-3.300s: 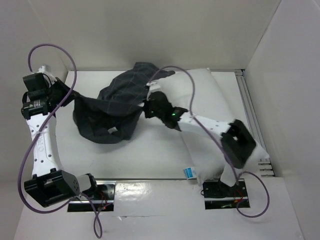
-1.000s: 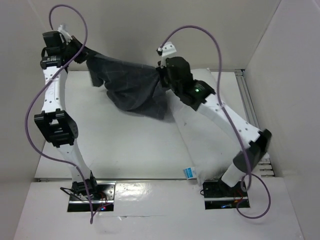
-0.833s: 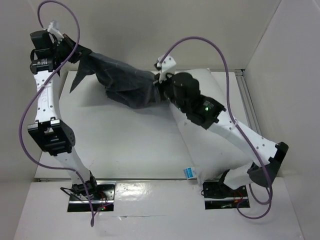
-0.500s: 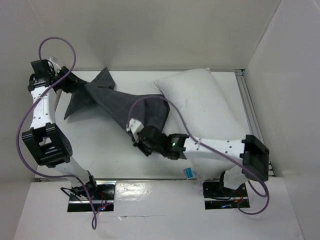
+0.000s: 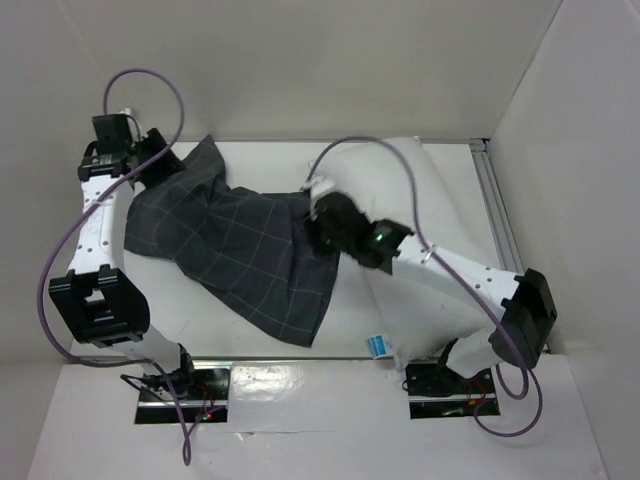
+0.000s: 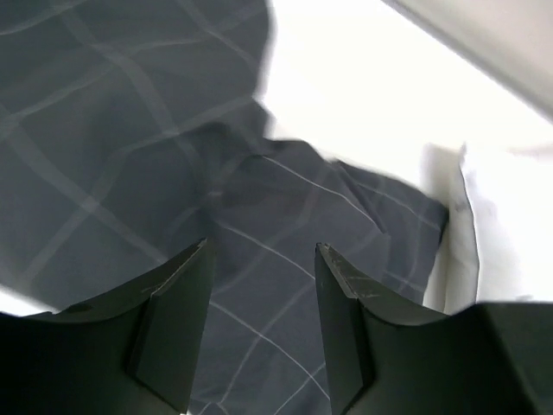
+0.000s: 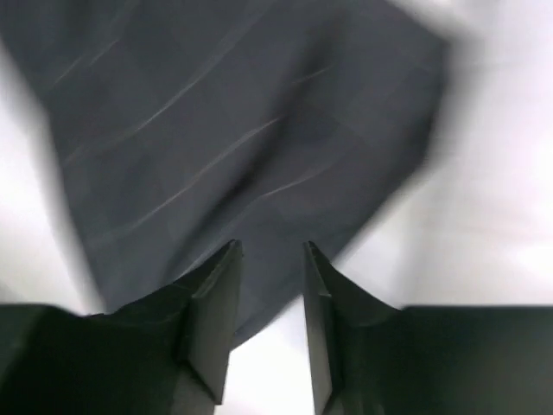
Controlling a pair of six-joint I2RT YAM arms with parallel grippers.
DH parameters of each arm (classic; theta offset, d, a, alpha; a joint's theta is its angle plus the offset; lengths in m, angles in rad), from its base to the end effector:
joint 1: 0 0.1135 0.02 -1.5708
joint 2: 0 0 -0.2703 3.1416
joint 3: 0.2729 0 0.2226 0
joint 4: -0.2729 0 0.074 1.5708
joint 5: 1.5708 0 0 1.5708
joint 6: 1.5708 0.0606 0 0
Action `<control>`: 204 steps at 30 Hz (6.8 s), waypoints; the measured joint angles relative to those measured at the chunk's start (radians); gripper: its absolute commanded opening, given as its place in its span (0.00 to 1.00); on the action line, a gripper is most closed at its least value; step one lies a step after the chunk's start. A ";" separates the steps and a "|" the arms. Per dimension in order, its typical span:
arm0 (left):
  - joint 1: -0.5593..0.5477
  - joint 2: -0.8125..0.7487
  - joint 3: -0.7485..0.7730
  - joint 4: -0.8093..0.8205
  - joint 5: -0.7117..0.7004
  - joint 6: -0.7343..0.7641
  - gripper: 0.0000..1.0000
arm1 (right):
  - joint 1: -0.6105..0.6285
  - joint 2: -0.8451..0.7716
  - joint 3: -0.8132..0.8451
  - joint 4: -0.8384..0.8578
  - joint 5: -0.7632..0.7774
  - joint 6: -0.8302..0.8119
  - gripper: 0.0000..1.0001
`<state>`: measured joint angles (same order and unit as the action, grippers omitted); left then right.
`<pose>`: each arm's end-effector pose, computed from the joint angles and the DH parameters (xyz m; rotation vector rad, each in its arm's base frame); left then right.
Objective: Put the pillow into the pillowcase
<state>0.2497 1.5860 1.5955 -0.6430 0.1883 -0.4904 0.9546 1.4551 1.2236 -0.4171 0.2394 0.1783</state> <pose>0.3376 0.0744 0.3668 -0.7007 2.0984 -0.3415 0.1950 0.2505 0.3109 -0.7169 2.1035 0.3663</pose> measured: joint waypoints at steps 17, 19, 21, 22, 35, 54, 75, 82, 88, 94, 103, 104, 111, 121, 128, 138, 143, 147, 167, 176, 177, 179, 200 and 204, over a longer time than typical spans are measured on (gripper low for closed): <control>-0.382 0.327 -0.335 0.151 0.018 -0.123 0.53 | -0.384 -0.396 -0.145 -0.394 0.199 0.409 1.00; -0.379 0.358 -0.288 0.142 -0.003 -0.130 0.52 | -0.417 -0.408 -0.153 -0.433 0.219 0.429 1.00; -0.369 0.400 -0.228 0.132 -0.016 -0.144 0.49 | -0.447 -0.396 -0.159 -0.459 0.227 0.444 1.00; -0.359 0.418 -0.200 0.125 -0.025 -0.147 0.48 | -0.465 -0.385 -0.163 -0.468 0.230 0.451 1.00; -0.201 0.566 0.062 0.064 -0.122 -0.137 0.60 | -0.992 -0.384 -0.163 -0.472 -0.078 0.262 1.00; -0.496 0.143 -0.033 0.144 0.141 -0.117 0.71 | -0.645 -0.319 -0.205 -0.255 -0.544 0.252 1.00; -0.824 0.628 0.201 0.230 0.289 -0.332 0.67 | -1.029 -0.441 -0.334 -0.328 -0.039 0.294 0.14; -0.812 0.836 0.558 0.200 0.280 -0.326 0.66 | -0.886 -0.558 -0.409 -0.286 -0.232 0.362 0.00; -0.813 0.871 0.690 0.231 0.280 -0.289 0.71 | -0.647 -0.626 -0.529 -0.266 -0.363 0.449 0.23; -0.774 0.671 0.636 0.172 0.255 -0.168 0.72 | -0.571 -0.541 -0.175 -0.306 -0.261 0.327 0.83; -0.659 0.013 0.029 0.174 0.025 -0.188 0.63 | -0.569 -0.182 0.043 -0.279 -0.118 0.171 0.93; -0.658 -0.039 -0.051 0.183 0.013 -0.198 0.63 | -0.558 -0.141 0.043 -0.283 -0.113 0.151 0.95; -0.643 -0.018 -0.324 0.149 0.022 -0.245 0.63 | -0.367 0.061 0.052 -0.274 0.000 0.065 0.47; -0.649 0.047 -0.285 0.064 -0.111 -0.166 0.63 | -0.630 0.154 0.078 -0.082 -0.065 0.251 0.00; -0.715 0.168 -0.221 -0.020 -0.263 -0.105 0.64 | -0.656 0.047 0.032 -0.043 0.001 0.282 0.00; -0.737 0.357 -0.220 0.032 -0.287 -0.097 0.58 | -0.613 -0.109 -0.008 -0.064 0.045 0.303 0.00; -0.674 0.400 -0.197 0.048 -0.267 -0.127 0.00 | -0.620 -0.107 -0.008 -0.071 0.041 0.306 0.00; -0.587 0.382 -0.217 0.053 -0.272 -0.131 0.00 | -0.629 -0.107 -0.008 -0.071 0.036 0.304 0.00; -0.549 -0.037 -0.346 -0.100 -0.239 0.019 0.70 | -0.707 -0.138 -0.067 -0.048 -0.022 0.318 0.00; -0.731 0.077 -0.283 0.018 -0.178 0.009 0.59 | -0.725 -0.122 -0.066 -0.041 -0.062 0.315 0.00; -0.745 0.109 -0.282 0.039 -0.175 0.005 0.59 | -0.732 -0.122 -0.066 -0.040 -0.069 0.315 0.00; -0.766 0.183 -0.282 0.076 -0.163 -0.011 0.58 | -0.745 -0.122 -0.066 -0.039 -0.085 0.316 0.00; -0.761 0.382 -0.236 0.158 -0.229 -0.066 0.07 | -0.770 -0.122 -0.066 -0.040 -0.127 0.314 0.00; -0.761 0.380 -0.233 0.138 -0.243 -0.063 0.00 | -0.770 -0.122 -0.066 -0.040 -0.128 0.307 0.00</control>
<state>-0.5110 1.9659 1.3621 -0.5045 -0.0551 -0.5529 0.1848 1.3327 1.1576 -0.4568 0.1112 0.4858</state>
